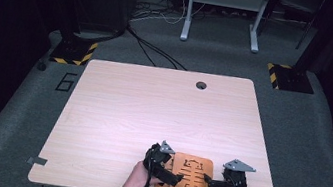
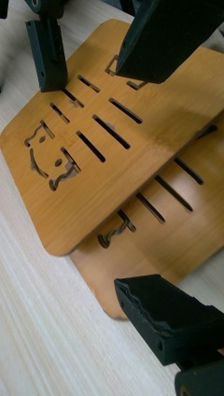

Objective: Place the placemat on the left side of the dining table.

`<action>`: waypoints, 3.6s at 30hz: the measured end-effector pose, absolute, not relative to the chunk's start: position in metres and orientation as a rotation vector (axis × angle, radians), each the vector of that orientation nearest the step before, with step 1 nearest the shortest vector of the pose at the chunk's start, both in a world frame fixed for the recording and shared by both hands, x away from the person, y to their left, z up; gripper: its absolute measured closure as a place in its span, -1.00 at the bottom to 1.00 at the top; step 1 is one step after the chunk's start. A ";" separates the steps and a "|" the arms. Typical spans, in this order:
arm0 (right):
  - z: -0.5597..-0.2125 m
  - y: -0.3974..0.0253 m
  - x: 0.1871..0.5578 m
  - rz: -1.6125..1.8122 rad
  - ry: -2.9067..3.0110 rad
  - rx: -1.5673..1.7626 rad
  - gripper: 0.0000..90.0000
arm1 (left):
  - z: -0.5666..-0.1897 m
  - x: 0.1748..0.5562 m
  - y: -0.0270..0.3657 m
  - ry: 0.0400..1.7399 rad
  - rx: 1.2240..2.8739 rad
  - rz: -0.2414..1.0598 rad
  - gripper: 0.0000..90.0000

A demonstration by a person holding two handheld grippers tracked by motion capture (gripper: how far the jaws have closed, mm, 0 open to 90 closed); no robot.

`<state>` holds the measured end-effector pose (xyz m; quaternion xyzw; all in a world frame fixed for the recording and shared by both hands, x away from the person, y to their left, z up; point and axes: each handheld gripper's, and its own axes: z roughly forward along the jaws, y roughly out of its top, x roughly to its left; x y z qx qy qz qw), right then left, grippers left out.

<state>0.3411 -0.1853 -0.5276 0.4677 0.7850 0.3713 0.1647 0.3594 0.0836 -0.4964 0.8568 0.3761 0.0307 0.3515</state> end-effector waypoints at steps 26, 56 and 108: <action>-0.528 -0.186 0.342 1.063 2.225 1.339 -0.84 | -0.503 0.365 0.069 0.975 2.208 -0.028 -0.73; -0.528 -0.194 0.343 1.124 2.174 1.420 -0.87 | -0.476 0.364 0.073 0.980 2.113 -0.038 -0.22; -0.530 -0.239 0.364 0.871 2.051 1.497 -1.00 | -0.465 0.389 0.051 1.012 1.993 -0.222 0.59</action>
